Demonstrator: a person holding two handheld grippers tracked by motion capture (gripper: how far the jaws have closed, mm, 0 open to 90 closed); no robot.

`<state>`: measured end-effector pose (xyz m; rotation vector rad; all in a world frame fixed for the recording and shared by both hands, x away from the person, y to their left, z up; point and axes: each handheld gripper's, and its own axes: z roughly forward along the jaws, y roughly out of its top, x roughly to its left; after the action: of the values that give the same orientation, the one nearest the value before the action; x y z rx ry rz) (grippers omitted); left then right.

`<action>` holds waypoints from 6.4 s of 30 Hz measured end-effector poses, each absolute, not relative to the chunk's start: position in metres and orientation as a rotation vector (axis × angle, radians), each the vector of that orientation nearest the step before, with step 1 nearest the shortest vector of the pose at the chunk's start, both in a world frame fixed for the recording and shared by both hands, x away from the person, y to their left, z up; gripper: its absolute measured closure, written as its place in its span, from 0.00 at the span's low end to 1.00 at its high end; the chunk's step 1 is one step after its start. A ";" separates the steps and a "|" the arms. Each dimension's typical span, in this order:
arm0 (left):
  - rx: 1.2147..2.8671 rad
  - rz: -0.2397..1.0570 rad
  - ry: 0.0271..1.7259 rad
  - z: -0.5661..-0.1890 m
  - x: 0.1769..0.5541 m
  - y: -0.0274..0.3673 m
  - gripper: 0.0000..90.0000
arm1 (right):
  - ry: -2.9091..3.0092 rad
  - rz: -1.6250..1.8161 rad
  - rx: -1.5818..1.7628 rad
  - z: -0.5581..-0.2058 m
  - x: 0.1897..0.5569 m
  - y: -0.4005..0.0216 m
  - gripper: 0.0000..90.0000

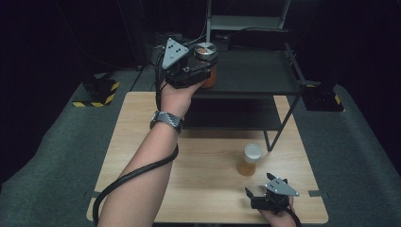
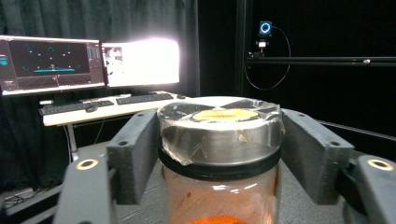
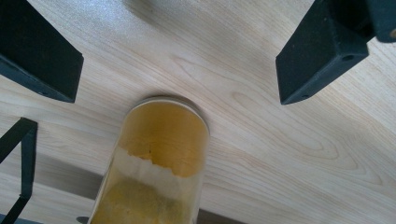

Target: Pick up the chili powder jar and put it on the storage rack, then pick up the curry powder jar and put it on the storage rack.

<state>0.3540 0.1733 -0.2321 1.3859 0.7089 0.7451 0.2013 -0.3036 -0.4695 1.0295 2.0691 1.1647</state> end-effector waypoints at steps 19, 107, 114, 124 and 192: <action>1.375 0.741 0.736 -0.225 0.323 0.180 0.00 | 2.060 1.161 1.035 -0.470 0.200 -0.303 0.00; 1.634 0.635 0.784 -0.459 0.208 0.249 0.00 | 2.068 1.090 1.004 -0.468 0.198 -0.292 0.00; 1.684 0.589 0.808 -0.484 0.207 0.256 0.00 | 2.058 1.091 1.013 -0.468 0.198 -0.291 0.00; 1.794 0.586 0.857 -0.488 0.206 0.257 0.00 | 2.058 1.058 1.015 -0.467 0.197 -0.287 0.00; 1.920 0.644 0.834 -0.479 0.196 0.256 0.01 | 1.896 1.171 0.952 -0.436 0.196 -0.280 0.00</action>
<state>0.1956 0.2560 -0.4787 1.9198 0.8344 0.6436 0.1958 -0.2800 -0.4363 0.9516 1.8963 1.1709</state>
